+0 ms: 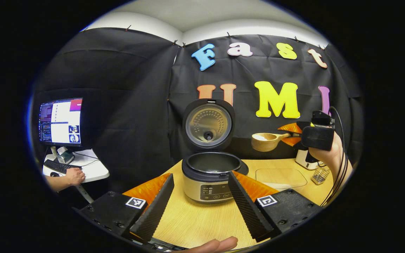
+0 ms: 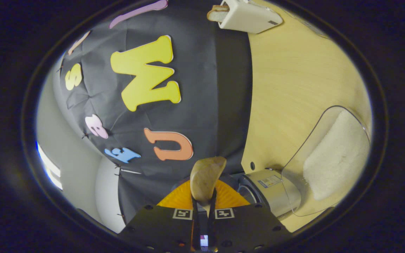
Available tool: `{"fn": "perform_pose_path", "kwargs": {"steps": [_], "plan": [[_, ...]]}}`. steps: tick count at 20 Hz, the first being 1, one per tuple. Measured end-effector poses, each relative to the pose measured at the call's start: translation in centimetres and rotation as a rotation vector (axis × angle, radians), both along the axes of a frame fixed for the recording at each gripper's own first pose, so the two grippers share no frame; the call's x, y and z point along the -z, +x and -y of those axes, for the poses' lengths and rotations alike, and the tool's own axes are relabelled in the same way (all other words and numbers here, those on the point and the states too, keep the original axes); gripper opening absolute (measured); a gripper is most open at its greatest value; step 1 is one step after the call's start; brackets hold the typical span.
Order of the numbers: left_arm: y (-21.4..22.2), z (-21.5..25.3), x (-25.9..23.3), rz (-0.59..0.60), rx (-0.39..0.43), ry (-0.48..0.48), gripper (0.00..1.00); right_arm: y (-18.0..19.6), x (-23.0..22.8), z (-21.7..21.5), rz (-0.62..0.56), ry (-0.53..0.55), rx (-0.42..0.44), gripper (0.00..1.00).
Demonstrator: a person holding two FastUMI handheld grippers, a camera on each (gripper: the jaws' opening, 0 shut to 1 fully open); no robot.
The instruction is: Close the left gripper, press the button to open the rice cooker; take a wooden spoon from the chopstick holder with the right hand, scoop a spoonful of rice and pour it into the rice cooker, then put the wooden spoon back into the chopstick holder.
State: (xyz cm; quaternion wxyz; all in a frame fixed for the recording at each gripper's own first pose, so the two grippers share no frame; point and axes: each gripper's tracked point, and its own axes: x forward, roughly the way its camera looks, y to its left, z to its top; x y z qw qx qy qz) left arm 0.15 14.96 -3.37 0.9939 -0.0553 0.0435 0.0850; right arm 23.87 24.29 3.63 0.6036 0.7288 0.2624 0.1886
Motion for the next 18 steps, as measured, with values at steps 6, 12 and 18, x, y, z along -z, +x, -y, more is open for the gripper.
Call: {"fn": "perform_pose_path", "kwargs": {"steps": [6,12,18], "plan": [[-0.6,-4.0,1.0,-0.028,-0.08,0.021,0.99,1.0,-2.5,-5.5,0.049,-0.176,-0.041,0.08],[-0.6,-5.1,2.1,-0.054,-0.095,-0.006,0.99,1.5,-2.4,-10.9,0.093,-0.378,-0.083,0.08],[-0.4,-5.3,2.6,-0.067,-0.084,-0.009,0.99,1.8,-2.1,-14.1,0.178,-0.587,-0.105,0.08]]}}
